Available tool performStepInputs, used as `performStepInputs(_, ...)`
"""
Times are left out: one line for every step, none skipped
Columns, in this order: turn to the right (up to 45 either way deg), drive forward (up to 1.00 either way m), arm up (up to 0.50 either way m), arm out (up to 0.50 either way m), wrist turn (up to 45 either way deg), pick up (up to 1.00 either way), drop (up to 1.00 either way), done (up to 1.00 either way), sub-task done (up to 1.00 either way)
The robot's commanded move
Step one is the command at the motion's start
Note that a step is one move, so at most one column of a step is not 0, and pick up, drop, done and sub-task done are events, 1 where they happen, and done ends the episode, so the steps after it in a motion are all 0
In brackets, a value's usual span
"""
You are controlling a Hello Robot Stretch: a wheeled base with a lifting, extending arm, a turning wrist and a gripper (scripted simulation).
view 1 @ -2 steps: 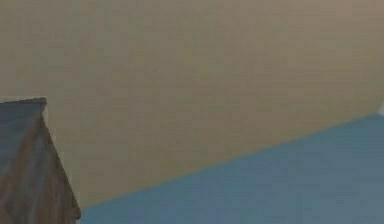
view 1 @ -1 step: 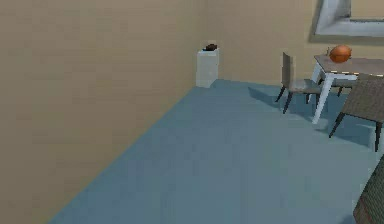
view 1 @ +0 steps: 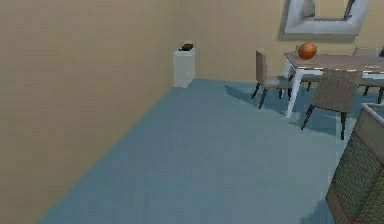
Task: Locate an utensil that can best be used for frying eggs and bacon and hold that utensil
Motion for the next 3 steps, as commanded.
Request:
performStepInputs(0.0, 0.6, 0.0, 0.0, 0.0, 0.0, 0.0, 0.0, 0.0)
performStepInputs(42.0, 0.0, 0.0, 0.0, 0.0, 0.0, 0.0, 0.0, 0.0)
performStepInputs(0.0, 1.0, 0.0, 0.0, 0.0, 0.0, 0.0, 0.0, 0.0)
